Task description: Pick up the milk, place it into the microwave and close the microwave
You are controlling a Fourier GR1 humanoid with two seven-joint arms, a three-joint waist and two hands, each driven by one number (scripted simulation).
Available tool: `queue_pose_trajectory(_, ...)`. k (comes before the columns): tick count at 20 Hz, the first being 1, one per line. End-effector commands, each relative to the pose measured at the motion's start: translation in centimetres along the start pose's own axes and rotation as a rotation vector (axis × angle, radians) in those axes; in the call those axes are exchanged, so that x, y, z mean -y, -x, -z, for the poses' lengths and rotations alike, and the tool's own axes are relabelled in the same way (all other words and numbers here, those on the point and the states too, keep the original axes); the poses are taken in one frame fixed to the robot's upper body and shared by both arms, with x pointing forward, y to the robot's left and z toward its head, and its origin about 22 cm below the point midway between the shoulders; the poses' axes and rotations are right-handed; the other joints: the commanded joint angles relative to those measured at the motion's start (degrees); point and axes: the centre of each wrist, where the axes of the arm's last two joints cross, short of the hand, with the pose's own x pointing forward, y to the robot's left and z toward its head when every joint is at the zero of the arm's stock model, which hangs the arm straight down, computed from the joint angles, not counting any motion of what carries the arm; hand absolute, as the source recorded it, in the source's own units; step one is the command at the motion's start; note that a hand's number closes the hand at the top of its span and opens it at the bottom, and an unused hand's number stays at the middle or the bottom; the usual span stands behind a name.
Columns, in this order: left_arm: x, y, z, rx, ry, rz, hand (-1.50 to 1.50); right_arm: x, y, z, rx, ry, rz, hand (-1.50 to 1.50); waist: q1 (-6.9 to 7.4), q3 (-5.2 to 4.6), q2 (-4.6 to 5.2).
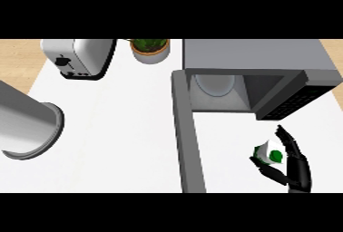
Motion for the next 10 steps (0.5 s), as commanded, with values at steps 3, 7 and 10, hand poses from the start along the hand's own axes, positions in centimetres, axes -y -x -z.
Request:
queue_pose_trajectory(3, 0.3, -0.8, -1.3, 0.053, 0.042, -0.029, -1.5, -0.7, 1.2, 0.0, 0.059, -0.082, -0.011, 1.5, 0.5, 0.0, -0.04)
queue_pose_trajectory(7, -0.3, -0.8, 0.6, 0.06, 0.004, -0.016, -1.5, -1.3, 0.7, 1.5, 0.171, -0.067, -0.066, 1.5, -0.06, 0.01, 0.05)
queue_pose_trajectory(10, 0.2, -1.3, -0.2, 0.066, 0.005, -0.03, -1.5, -0.8, 0.9, 0.4, 0.177, -0.06, 0.0, 1.5, -0.27, -0.04, -0.11)
